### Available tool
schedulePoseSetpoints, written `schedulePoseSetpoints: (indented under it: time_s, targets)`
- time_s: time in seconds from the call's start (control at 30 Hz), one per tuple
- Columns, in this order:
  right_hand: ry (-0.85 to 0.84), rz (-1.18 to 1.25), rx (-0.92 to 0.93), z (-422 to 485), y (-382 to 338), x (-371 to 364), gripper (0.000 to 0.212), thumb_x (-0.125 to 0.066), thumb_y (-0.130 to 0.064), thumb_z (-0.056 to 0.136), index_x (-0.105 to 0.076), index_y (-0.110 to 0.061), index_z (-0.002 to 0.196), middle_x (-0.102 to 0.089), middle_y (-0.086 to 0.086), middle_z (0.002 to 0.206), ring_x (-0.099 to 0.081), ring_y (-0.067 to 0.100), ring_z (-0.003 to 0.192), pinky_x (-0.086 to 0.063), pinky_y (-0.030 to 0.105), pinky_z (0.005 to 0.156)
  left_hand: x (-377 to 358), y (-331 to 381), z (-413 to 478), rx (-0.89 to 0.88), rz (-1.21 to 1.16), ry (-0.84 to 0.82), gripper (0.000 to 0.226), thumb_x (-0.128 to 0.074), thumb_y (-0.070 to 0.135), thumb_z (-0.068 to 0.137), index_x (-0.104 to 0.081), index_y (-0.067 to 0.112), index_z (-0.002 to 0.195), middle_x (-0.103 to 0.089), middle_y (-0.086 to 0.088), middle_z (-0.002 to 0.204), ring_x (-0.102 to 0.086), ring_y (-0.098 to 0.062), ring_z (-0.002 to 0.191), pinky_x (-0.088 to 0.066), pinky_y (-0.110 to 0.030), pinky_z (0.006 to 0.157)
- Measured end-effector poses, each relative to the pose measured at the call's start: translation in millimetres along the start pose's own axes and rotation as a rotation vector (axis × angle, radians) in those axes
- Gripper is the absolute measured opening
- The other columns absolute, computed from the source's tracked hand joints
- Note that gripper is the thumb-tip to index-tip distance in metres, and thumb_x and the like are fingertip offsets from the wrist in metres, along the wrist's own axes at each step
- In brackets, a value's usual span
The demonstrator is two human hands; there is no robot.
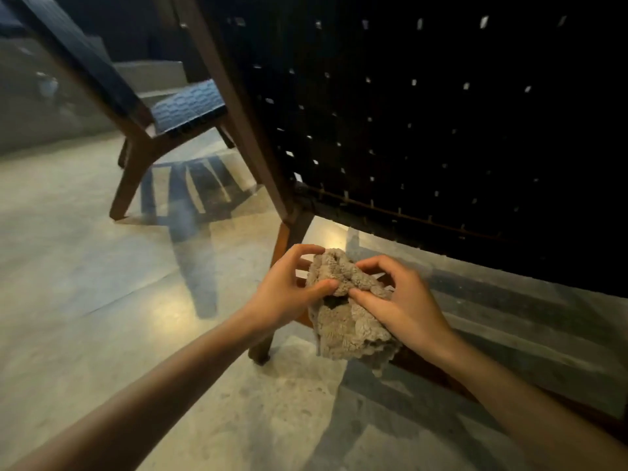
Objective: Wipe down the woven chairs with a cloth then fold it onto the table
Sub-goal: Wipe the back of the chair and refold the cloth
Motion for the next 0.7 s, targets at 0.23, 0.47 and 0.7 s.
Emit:
schedulePoseSetpoints:
  time_s: [0.23, 0.47, 0.7]
  targets:
    - [-0.114, 0.100, 0.048, 39.7, -11.3, -85.1, 0.022, -0.072, -0.020, 0.083, -0.063, -0.028, 0.101, -0.063, -0.019, 0.094, -0.056, -0.009, 0.088, -0.042, 0.004, 0.071, 63.2, -57.2, -3.6, 0.056, -0.060, 0.203, 0.038, -0.069, 0.025, 0.084, -0.050, 0.034, 0.116, -0.055, 0.008, 0.110, -0.061, -0.011, 0.094, -0.056, -0.020, 0.064]
    - [-0.226, 0.151, -0.023, 95.0, -62.8, -150.5, 0.020, -0.069, -0.018, 0.085, -0.061, -0.023, 0.103, -0.062, -0.017, 0.092, -0.055, -0.009, 0.084, -0.041, 0.006, 0.070, 145.0, -70.0, 7.4, 0.142, -0.088, 0.312, 0.028, -0.066, 0.027, 0.086, -0.052, 0.033, 0.110, -0.055, 0.009, 0.108, -0.059, -0.007, 0.093, -0.051, -0.011, 0.058]
    - [-0.281, 0.144, -0.156, 130.6, -212.4, -156.3, 0.024, -0.059, -0.019, 0.091, -0.042, -0.030, 0.103, -0.049, -0.008, 0.108, -0.049, -0.004, 0.096, -0.042, 0.011, 0.077, 259.8, 31.7, -14.1, 0.246, -0.018, 0.362, 0.018, -0.067, 0.023, 0.085, -0.057, 0.035, 0.094, -0.057, 0.015, 0.098, -0.060, -0.012, 0.095, -0.053, -0.030, 0.078]
Point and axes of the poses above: each hand's wrist, its own z-axis towards the middle knuckle, its own x-axis out of the back of the hand, y = z × x, the point moved 2 cm from there along z, towards the middle knuckle
